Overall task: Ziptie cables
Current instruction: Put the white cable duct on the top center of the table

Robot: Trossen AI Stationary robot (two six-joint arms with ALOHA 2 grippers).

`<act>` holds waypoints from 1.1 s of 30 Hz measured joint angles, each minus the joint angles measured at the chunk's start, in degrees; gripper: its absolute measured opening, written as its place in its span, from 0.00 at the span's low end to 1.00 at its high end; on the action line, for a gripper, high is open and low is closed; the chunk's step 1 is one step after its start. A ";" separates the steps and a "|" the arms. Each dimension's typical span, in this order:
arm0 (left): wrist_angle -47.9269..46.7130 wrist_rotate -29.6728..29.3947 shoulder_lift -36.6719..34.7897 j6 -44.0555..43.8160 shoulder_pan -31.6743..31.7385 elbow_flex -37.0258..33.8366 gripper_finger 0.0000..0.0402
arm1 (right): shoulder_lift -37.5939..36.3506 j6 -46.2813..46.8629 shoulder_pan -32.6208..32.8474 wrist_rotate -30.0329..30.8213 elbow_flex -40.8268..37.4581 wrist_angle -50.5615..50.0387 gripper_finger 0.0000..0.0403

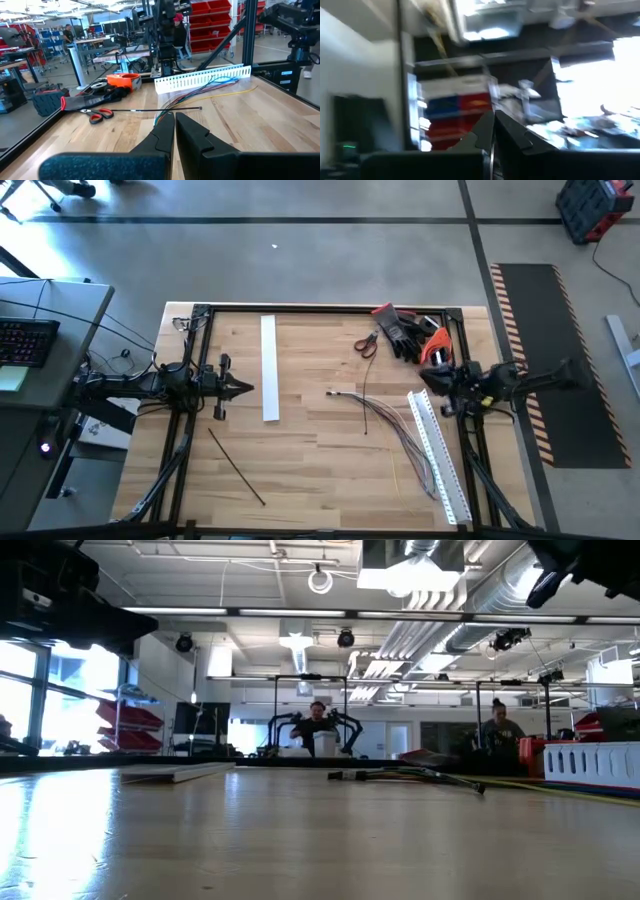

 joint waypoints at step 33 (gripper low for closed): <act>0.66 -2.45 -0.02 -1.61 0.00 0.00 0.00 | 39.44 63.71 0.99 -3.83 40.17 -104.90 0.22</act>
